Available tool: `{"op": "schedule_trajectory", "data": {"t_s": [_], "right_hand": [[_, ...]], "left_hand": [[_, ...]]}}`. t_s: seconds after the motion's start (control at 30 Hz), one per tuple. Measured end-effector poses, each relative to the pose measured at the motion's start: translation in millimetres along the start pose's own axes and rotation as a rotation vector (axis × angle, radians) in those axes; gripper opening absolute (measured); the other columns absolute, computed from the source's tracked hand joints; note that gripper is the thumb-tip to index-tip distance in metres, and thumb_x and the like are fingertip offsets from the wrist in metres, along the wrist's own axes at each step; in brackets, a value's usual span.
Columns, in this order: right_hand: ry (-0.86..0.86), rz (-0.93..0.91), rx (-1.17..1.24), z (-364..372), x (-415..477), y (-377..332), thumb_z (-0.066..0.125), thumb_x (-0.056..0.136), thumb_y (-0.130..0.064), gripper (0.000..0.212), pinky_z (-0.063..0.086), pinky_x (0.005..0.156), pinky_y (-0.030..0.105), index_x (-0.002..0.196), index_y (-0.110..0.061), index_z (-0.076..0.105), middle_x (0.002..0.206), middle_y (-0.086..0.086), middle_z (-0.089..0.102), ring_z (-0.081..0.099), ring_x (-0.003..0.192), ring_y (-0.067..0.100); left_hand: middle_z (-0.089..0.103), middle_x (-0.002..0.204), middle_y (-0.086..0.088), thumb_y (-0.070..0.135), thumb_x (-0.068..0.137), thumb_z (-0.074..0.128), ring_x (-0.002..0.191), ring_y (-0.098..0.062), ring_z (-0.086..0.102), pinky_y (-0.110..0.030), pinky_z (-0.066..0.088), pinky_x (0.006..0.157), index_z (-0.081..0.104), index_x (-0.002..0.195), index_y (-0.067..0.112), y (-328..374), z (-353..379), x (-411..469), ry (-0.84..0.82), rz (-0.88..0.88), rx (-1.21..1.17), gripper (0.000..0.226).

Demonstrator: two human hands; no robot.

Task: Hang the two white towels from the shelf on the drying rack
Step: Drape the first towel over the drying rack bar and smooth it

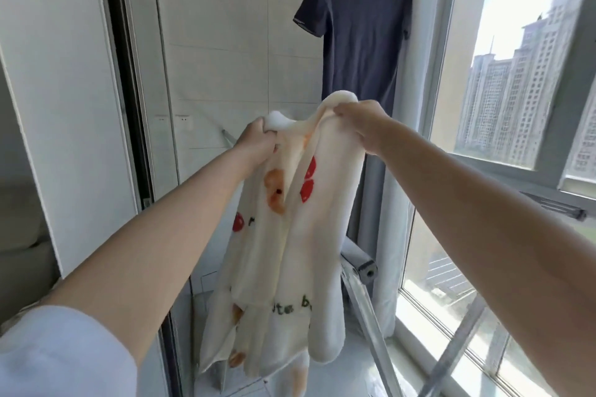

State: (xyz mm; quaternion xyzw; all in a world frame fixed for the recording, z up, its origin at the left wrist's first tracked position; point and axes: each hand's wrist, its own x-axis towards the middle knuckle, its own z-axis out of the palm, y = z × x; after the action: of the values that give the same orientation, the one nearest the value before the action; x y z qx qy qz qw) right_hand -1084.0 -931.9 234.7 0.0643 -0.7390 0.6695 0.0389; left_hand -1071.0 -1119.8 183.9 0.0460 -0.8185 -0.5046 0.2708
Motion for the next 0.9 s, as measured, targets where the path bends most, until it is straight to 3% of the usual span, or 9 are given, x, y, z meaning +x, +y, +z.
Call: {"op": "schedule_trajectory", "data": {"t_s": [0.13, 0.27, 0.47, 0.63, 0.7, 0.83, 0.9], "right_hand": [[0.067, -0.052, -0.042, -16, 43, 0, 0.053, 0.092, -0.026, 0.047, 0.046, 0.103, 0.037, 0.133, -0.004, 0.047, 0.128, 0.01, 0.058, 0.058, 0.115, 0.025], [0.051, 0.0, -0.16, -26, 81, 21, 0.056, 0.088, -0.026, 0.056, 0.047, 0.102, 0.039, 0.138, -0.004, 0.043, 0.125, 0.012, 0.058, 0.059, 0.111, 0.027], [0.03, 0.083, -0.329, -23, 123, 60, 0.06, 0.083, -0.018, 0.057, 0.049, 0.101, 0.045, 0.136, -0.003, 0.045, 0.125, 0.017, 0.058, 0.059, 0.112, 0.032], [0.112, 0.075, -0.393, -24, 144, 63, 0.051, 0.082, -0.006, 0.044, 0.05, 0.099, 0.043, 0.126, -0.004, 0.056, 0.116, 0.02, 0.061, 0.061, 0.107, 0.034], [0.126, 0.064, -0.447, -31, 147, 57, 0.047, 0.083, 0.001, 0.043, 0.05, 0.096, 0.042, 0.123, -0.003, 0.06, 0.112, 0.022, 0.061, 0.061, 0.102, 0.034], [0.243, 0.115, -0.541, -53, 145, 54, 0.049, 0.084, 0.003, 0.037, 0.049, 0.101, 0.05, 0.118, -0.002, 0.063, 0.119, 0.024, 0.063, 0.062, 0.11, 0.038], [0.334, 0.139, -0.619, -59, 141, 59, 0.052, 0.084, 0.001, 0.035, 0.05, 0.1, 0.047, 0.117, -0.004, 0.064, 0.12, 0.023, 0.064, 0.062, 0.111, 0.037]], "left_hand": [[0.062, 0.114, -0.002, 0.024, 0.087, 0.036, 0.104, -0.023, 0.06, -0.039, 0.051, 0.092, 0.051, 0.124, 0.023, 8, 24, 34, -0.05, 0.075, 0.059, 0.04], [0.059, 0.099, 0.006, 0.034, 0.076, 0.043, 0.088, -0.012, 0.056, -0.028, 0.044, 0.067, 0.051, 0.108, 0.027, 4, 53, 53, -0.218, 0.062, 0.137, 0.034], [0.054, 0.132, -0.003, 0.028, 0.09, 0.039, 0.118, -0.023, 0.052, -0.044, 0.043, 0.102, 0.046, 0.134, 0.021, -30, 93, 95, -0.372, 0.097, 0.226, 0.045], [0.055, 0.124, -0.002, 0.028, 0.096, 0.033, 0.106, -0.019, 0.052, -0.034, 0.041, 0.087, 0.043, 0.137, 0.023, -46, 112, 146, -0.397, 0.156, 0.137, 0.042], [0.056, 0.124, -0.003, 0.026, 0.097, 0.033, 0.106, -0.02, 0.053, -0.034, 0.043, 0.088, 0.045, 0.136, 0.022, -47, 121, 166, -0.425, 0.193, 0.112, 0.041], [0.06, 0.125, -0.009, 0.018, 0.095, 0.034, 0.114, -0.026, 0.057, -0.043, 0.046, 0.1, 0.051, 0.129, 0.016, -39, 140, 195, -0.528, 0.258, -0.003, 0.038], [0.062, 0.122, -0.01, 0.019, 0.095, 0.035, 0.11, -0.026, 0.059, -0.044, 0.049, 0.097, 0.052, 0.125, 0.017, -39, 151, 201, -0.585, 0.283, -0.036, 0.034]]}}
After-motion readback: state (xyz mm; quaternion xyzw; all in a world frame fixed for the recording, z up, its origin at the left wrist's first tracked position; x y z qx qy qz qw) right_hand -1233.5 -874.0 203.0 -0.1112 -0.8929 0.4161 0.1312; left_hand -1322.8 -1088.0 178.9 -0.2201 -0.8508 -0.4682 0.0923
